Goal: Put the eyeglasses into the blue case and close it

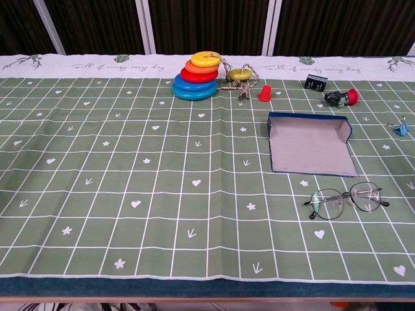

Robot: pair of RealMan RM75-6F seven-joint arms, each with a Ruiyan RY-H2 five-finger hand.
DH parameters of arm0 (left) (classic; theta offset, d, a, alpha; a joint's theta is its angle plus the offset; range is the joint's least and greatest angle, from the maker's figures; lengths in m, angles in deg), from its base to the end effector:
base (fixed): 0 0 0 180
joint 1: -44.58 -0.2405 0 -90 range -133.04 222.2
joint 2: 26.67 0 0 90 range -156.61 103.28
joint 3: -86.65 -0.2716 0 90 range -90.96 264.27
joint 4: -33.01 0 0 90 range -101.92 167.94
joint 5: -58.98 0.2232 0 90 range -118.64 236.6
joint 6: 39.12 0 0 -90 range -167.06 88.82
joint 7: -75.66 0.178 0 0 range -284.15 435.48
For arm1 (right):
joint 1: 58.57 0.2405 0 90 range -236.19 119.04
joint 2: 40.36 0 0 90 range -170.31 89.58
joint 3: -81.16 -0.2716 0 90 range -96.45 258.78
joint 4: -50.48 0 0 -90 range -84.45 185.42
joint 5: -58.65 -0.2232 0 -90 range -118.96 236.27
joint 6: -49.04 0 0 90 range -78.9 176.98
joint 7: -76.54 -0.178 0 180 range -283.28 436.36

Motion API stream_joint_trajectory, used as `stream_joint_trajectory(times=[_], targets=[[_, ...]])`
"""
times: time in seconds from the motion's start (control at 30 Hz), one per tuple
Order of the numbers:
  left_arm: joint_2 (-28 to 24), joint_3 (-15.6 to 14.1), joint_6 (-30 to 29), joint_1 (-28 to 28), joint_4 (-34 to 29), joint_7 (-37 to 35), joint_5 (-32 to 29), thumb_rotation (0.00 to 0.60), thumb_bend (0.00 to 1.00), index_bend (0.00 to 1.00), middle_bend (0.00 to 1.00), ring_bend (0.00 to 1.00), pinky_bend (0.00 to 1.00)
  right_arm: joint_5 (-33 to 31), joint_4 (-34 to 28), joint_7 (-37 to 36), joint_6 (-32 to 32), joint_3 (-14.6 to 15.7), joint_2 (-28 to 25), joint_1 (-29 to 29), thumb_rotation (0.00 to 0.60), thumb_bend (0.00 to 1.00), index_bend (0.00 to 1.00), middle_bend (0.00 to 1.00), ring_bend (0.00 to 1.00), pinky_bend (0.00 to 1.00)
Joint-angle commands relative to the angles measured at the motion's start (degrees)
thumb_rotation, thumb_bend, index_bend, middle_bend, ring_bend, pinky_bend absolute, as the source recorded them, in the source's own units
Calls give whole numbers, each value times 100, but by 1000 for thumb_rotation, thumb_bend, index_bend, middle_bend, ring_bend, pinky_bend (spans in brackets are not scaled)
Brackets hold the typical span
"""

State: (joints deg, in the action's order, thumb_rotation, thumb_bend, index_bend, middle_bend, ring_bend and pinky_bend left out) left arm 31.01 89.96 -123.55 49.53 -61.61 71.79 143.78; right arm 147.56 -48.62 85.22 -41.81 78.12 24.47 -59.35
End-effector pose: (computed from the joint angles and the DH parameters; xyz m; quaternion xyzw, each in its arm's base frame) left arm -0.3322 0.2195 0.1892 -0.5882 -0.3896 -0.3866 0.5940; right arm -0.3085 -0.1851 0.1538 0.5741 -0.3697 0.3923 0.6163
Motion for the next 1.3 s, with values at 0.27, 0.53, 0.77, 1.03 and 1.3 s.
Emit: stream_joint_trajectory(times=[0.27,0.53,0.77,1.03,1.3], targets=[[-4,-2,-59,-19,-6,-13,22,600,299,158,7,0,0,86,-36,67,-29,41,28,-11,600,129,0,0,124,258],[16,2,-61,-14,-26,64,4,600,299,158,7,0,0,-38,1,-11,25,-1,17,0,600,129,0,0,124,258],[28,-14,-100,-42,-38,110,9,600,299,159,7,0,0,-43,18,-173,67,15,-45,6,600,129,0,0,124,258],[35,-19,-24,-15,-82,175,-34,600,299,159,7,0,0,83,55,-934,456,161,-233,153,600,129,0,0,115,258],[25,27,6,-15,-114,76,-157,600,299,154,7,0,0,284,186,-1787,1285,338,-461,595,600,129,0,0,110,256]])
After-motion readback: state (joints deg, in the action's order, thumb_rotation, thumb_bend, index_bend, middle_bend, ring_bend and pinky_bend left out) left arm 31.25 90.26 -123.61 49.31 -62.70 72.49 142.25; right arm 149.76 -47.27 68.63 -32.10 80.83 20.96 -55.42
